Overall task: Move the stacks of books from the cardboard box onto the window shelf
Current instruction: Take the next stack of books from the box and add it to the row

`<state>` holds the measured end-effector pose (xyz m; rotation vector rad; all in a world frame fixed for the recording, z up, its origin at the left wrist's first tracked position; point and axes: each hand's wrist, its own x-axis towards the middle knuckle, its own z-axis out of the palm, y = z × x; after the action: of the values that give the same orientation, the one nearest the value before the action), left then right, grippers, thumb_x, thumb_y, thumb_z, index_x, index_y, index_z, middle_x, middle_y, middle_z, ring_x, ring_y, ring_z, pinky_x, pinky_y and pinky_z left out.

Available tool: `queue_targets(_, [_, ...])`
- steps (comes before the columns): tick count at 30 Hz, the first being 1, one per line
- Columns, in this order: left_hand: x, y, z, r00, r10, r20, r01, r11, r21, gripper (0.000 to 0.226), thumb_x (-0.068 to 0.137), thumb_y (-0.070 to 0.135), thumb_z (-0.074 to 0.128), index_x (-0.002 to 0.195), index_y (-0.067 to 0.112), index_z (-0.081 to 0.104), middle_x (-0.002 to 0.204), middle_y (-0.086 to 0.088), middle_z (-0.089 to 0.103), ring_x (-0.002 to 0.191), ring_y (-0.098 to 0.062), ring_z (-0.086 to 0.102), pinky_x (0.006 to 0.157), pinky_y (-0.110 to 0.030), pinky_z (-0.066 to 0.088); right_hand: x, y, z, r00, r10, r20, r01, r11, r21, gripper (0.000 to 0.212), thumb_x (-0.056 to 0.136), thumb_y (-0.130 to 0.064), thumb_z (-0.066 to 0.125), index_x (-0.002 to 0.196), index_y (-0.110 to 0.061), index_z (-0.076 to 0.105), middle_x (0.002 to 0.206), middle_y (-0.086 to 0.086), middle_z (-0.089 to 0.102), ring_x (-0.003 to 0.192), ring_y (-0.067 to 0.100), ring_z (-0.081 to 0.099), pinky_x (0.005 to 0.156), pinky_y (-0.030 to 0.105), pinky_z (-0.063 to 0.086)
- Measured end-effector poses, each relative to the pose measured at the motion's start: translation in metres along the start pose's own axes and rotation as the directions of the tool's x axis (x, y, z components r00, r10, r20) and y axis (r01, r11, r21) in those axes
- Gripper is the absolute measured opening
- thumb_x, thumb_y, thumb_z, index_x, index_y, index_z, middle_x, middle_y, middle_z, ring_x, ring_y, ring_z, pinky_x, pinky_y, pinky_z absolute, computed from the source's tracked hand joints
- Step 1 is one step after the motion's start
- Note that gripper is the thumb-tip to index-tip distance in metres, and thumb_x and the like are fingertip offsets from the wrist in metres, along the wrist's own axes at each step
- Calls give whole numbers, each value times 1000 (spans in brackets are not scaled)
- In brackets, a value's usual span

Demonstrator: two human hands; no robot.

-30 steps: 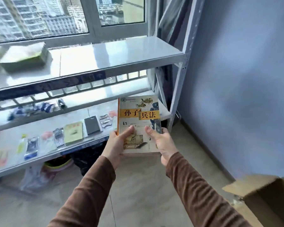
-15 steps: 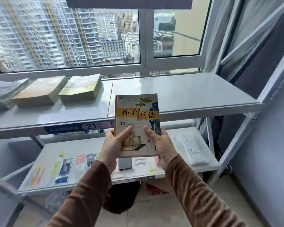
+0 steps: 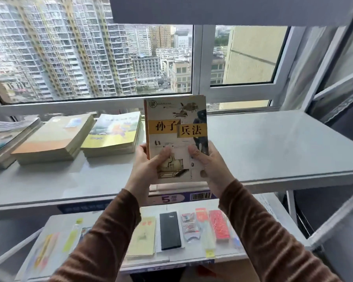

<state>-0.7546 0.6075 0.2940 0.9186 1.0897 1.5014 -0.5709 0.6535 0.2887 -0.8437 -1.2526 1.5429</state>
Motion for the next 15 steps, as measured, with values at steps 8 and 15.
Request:
queue_targets(8, [69, -6, -22, 969, 170, 177, -219, 924, 312, 67, 81, 13, 83, 131, 18, 38, 116, 0, 70, 108, -19, 72, 78, -30, 63, 54, 8, -18, 989, -129, 69, 140, 975, -175, 54, 89, -28, 71, 135, -23, 41, 126, 15, 65, 114, 36, 65, 85, 60, 56])
queue_targets(15, [78, -22, -18, 940, 249, 235, -308, 915, 262, 109, 87, 5, 76, 160, 37, 2, 146, -8, 56, 125, -22, 64, 92, -37, 60, 67, 20, -15, 981, -183, 68, 192, 967, -165, 72, 88, -30, 73, 147, -24, 32, 131, 6, 64, 119, 22, 64, 92, 39, 58])
